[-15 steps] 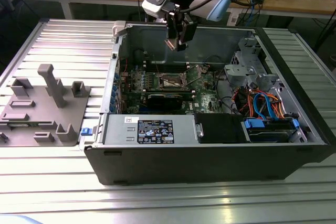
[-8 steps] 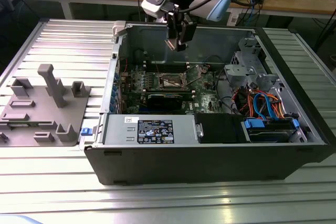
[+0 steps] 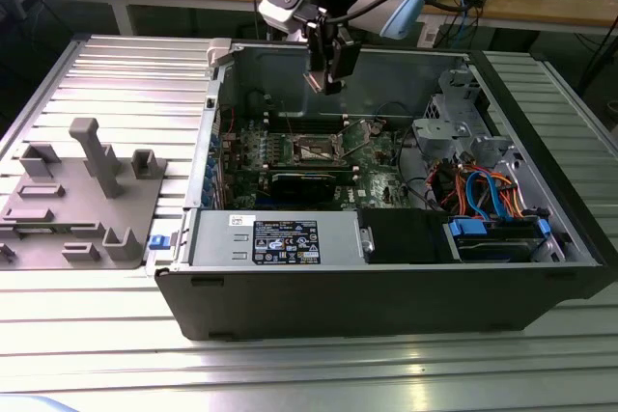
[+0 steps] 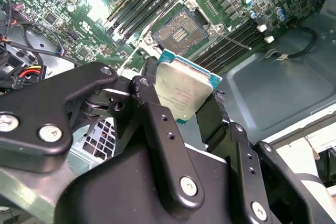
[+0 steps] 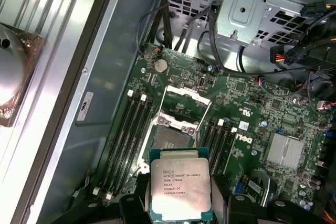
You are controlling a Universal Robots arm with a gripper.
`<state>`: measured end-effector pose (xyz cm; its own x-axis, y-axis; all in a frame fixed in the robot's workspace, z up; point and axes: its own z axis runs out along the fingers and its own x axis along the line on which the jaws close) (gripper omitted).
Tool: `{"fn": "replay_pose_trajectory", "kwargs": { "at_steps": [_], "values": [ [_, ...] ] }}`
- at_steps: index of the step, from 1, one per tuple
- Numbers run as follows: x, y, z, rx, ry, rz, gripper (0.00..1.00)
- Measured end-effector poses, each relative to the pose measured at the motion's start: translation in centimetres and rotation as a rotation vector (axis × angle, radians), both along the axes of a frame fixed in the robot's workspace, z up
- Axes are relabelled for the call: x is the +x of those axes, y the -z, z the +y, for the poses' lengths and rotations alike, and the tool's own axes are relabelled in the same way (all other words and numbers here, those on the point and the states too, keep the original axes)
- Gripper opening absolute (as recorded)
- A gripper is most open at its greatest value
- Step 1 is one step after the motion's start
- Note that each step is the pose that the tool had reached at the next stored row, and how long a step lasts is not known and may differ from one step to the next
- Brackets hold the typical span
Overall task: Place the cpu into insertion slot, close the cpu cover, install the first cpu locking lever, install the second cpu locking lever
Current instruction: 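Place the cpu into insertion slot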
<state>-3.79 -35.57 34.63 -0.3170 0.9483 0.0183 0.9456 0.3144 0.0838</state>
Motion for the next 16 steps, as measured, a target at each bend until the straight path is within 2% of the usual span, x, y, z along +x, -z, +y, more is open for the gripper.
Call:
{"fn": "replay_pose_trajectory", "kwargs": {
  "at_steps": [16],
  "values": [
    [0.0,0.02,0.0,0.0,0.038,0.0,0.55]
  ]
}}
